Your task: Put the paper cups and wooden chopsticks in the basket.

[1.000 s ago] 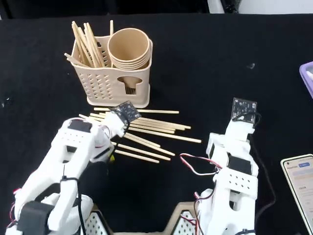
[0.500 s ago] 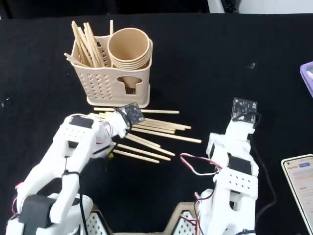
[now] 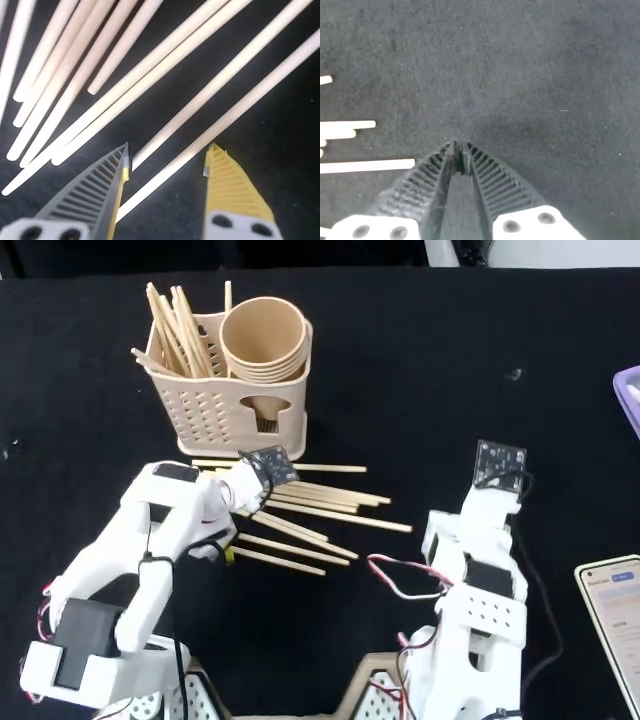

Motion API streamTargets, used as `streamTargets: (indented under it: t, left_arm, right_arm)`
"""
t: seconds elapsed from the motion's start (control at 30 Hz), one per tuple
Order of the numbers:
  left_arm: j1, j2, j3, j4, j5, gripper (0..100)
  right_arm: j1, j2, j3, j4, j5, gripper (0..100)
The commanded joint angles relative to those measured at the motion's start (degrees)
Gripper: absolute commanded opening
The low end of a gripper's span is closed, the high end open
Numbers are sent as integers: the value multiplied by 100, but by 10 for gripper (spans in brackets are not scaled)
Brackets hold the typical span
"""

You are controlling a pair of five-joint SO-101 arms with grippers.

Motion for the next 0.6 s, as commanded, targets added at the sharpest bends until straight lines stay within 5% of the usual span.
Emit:
streamTargets:
  t: [0.0,0.57]
  left_arm:
    - [57,105,-215,-88,-114,240]
    - [295,396,-163,202,-202,205]
  right_arm:
    - [-70,-136,-22,-123,9,11]
    - [-70,-136,-13,-141,9,11]
